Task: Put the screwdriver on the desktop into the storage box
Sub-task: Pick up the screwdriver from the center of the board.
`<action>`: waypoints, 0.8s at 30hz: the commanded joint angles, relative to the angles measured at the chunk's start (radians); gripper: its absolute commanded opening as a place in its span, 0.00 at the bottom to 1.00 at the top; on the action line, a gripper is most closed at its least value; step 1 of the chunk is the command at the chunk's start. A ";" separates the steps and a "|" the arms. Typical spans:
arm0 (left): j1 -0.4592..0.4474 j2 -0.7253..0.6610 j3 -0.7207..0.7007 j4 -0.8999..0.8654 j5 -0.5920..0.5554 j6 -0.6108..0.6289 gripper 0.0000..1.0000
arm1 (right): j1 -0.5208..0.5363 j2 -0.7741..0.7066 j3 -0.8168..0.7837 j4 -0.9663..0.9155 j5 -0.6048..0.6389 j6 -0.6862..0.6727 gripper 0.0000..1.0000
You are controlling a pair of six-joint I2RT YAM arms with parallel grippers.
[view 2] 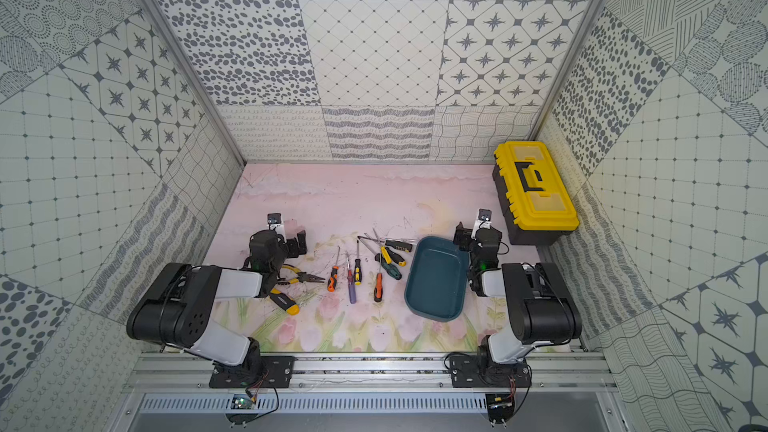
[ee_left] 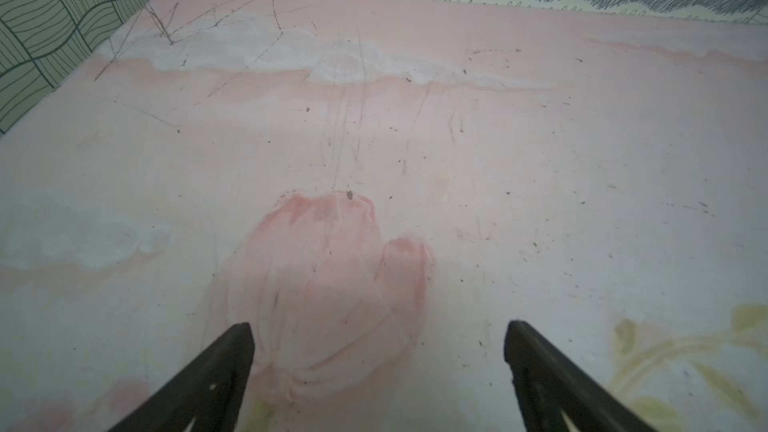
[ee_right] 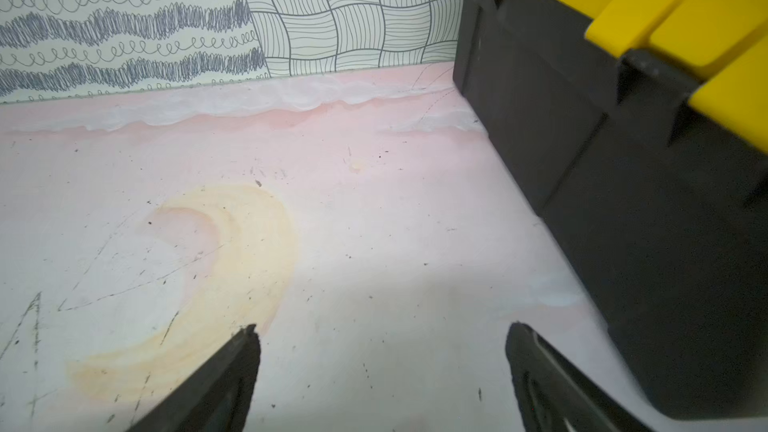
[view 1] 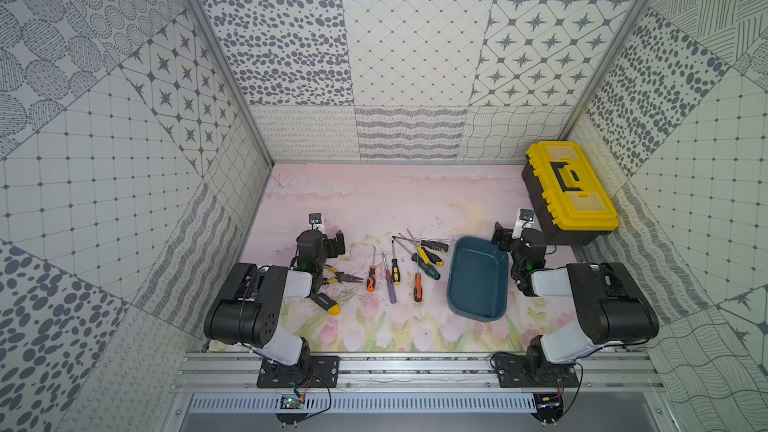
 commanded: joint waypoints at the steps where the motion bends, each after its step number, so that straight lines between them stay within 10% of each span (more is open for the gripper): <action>1: 0.008 0.001 0.005 0.054 0.009 -0.006 0.99 | 0.007 -0.007 0.019 0.024 0.009 -0.007 0.97; 16: 0.008 -0.011 0.004 0.049 0.006 0.001 0.99 | 0.007 -0.017 0.018 0.029 0.023 -0.002 0.97; 24: 0.008 -0.224 0.115 -0.301 0.005 -0.003 0.99 | 0.005 -0.390 -0.003 -0.222 0.139 0.105 0.97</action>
